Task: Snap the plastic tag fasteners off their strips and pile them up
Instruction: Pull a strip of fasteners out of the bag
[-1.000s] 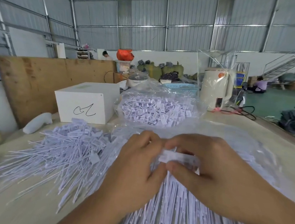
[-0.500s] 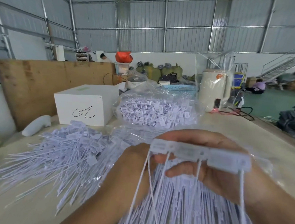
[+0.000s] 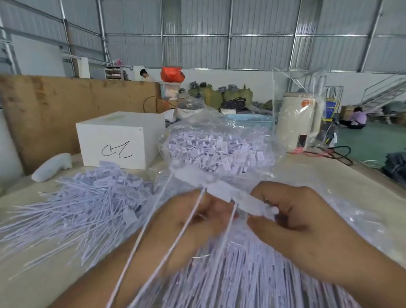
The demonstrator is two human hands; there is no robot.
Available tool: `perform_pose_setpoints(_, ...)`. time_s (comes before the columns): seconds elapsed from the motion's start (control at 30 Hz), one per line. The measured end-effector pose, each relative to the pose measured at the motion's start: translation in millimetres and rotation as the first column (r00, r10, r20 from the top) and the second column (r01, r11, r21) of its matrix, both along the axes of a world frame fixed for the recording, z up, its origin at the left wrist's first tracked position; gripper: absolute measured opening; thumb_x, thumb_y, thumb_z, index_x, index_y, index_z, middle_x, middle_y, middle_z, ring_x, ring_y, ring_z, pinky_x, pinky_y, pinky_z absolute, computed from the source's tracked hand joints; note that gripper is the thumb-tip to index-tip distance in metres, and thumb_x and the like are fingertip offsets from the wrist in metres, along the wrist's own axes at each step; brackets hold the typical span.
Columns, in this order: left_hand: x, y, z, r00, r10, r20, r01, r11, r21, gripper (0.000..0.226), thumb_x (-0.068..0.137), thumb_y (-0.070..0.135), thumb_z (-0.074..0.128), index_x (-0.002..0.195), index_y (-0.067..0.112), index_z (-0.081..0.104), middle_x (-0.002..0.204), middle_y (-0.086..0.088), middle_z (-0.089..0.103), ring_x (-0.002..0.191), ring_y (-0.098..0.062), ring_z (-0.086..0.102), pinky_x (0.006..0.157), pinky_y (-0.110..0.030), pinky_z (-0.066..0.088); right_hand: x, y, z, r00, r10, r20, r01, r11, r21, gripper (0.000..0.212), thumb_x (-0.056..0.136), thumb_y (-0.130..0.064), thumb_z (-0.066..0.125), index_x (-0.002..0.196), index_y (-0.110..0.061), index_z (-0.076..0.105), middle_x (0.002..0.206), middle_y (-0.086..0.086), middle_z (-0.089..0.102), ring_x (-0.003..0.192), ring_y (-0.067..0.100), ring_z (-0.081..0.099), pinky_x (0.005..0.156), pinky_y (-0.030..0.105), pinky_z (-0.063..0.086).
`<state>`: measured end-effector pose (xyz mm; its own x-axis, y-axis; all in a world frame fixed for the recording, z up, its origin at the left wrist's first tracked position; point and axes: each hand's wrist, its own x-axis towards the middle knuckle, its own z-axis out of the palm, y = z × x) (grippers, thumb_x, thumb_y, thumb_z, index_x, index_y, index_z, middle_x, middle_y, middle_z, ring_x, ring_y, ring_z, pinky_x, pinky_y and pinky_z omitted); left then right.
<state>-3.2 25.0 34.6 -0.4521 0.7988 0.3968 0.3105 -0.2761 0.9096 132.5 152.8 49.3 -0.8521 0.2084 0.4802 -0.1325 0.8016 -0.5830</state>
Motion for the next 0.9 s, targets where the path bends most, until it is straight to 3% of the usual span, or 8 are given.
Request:
perform_pose_setpoints(0.1, -14.6, -1.0, 10.6, 0.974, -0.047, 0.223, 0.028, 0.996, 0.085, 0.008, 0.057, 0.026, 0.08, 0.065, 0.023, 0.077, 0.058, -0.002, 0.068, 0.048, -0.016, 0.058, 0.044, -0.021, 0.044, 7.5, 4.5, 8.9, 0.997, -0.057, 0.06, 0.05, 0.993, 0.111, 0.006, 0.079, -0.025, 0.059, 0.074, -0.026, 0.056, 0.049, -0.008, 0.042, 0.04, 0.004, 0.033, 0.043, 0.018, 0.024)
perform_pose_setpoints(0.2, -20.5, -10.3, 14.5, 0.904, -0.301, 0.304, 0.238, 0.944, 0.227, 0.036, 0.079, 0.049, 0.068, 0.094, 0.017, 0.074, 0.061, -0.008, 0.063, 0.045, -0.017, 0.048, 0.048, -0.023, 0.041, 11.9, 10.3, 13.7, 0.988, -0.104, 0.112, 0.086, 0.984, 0.153, 0.018, 0.079, -0.024, 0.059, 0.067, -0.014, 0.05, 0.049, -0.008, 0.035, 0.043, 0.007, 0.031, 0.046, 0.019, 0.024)
perform_pose_setpoints(0.27, -17.7, -17.3, 12.0, 0.899, -0.368, 0.236, 0.313, 0.918, 0.242, 0.05, 0.072, 0.056, 0.073, 0.104, 0.019, 0.07, 0.065, -0.009, 0.063, 0.045, -0.016, 0.047, 0.048, -0.022, 0.04, 13.3, 14.5, 14.1, 0.979, -0.128, 0.161, 0.101, 0.981, 0.169, 0.025, 0.08, -0.026, 0.061, 0.068, -0.006, 0.051, 0.051, -0.005, 0.036, 0.044, 0.008, 0.033, 0.046, 0.021, 0.024)
perform_pose_setpoints(0.33, -16.9, -19.2, 9.9, 0.944, -0.3, 0.137, 0.274, 0.945, 0.181, 0.034, 0.067, 0.044, 0.079, 0.092, 0.023, 0.068, 0.062, -0.006, 0.062, 0.045, -0.013, 0.048, 0.046, -0.02, 0.038, 13.9, 17.0, 14.6, 0.962, -0.141, 0.235, 0.102, 0.98, 0.169, 0.024, 0.08, -0.019, 0.064, 0.066, -0.008, 0.049, 0.051, -0.006, 0.038, 0.044, 0.008, 0.033, 0.046, 0.02, 0.025)
perform_pose_setpoints(0.43, -19.4, -19.2, 8.8, 0.959, -0.244, 0.142, 0.23, 0.967, 0.108, 0.006, 0.069, 0.026, 0.062, 0.07, 0.021, 0.059, 0.055, -0.008, 0.058, 0.042, -0.015, 0.048, 0.044, -0.019, 0.038, 13.8, 16.9, 12.7, 0.942, -0.123, 0.312, 0.074, 0.984, 0.164, 0.026, 0.08, -0.015, 0.065, 0.063, -0.013, 0.046, 0.052, -0.009, 0.038, 0.045, 0.006, 0.034, 0.048, 0.02, 0.029)
perform_pose_setpoints(0.6, -28.1, -17.8, 2.0, 0.963, -0.266, 0.038, 0.265, 0.964, 0.028, 0.019, 0.07, 0.013, 0.048, 0.06, 0.016, 0.064, 0.056, -0.007, 0.061, 0.044, -0.014, 0.049, 0.046, -0.018, 0.04, 14.6, 15.8, 14.7, 0.954, 0.078, 0.29, -0.059, 0.995, -0.075, 0.026, 0.082, -0.032, 0.069, 0.067, -0.017, 0.054, 0.059, -0.002, 0.04, 0.053, 0.009, 0.039, 0.052, 0.024, 0.03)
perform_pose_setpoints(0.73, -32.5, -19.8, -1.5, 0.833, -0.545, 0.097, 0.541, 0.839, 0.064, 0.022, 0.074, 0.011, 0.047, 0.064, 0.012, 0.067, 0.055, -0.001, 0.061, 0.049, -0.009, 0.052, 0.049, -0.02, 0.038, 13.2, 19.0, 15.5, 0.95, 0.196, 0.243, -0.153, 0.971, -0.183, 0.042, 0.077, -0.042, 0.069, 0.078, -0.002, 0.059, 0.069, 0.018, 0.045, 0.059, 0.027, 0.042, 0.059, 0.037, 0.032)
perform_pose_setpoints(0.9, -34.1, -19.9, -0.5, 0.777, -0.624, 0.09, 0.625, 0.78, 0.01, 0.023, 0.074, 0.008, 0.047, 0.063, 0.014, 0.066, 0.052, 0.003, 0.059, 0.047, -0.01, 0.046, 0.049, -0.021, 0.031, 16.6, 19.5, 19.6, 0.892, 0.37, 0.261, -0.28, 0.904, -0.323, 0.014, 0.078, -0.028, 0.068, 0.078, -0.014, 0.067, 0.068, 0.005, 0.051, 0.065, 0.019, 0.045, 0.064, 0.03, 0.033)
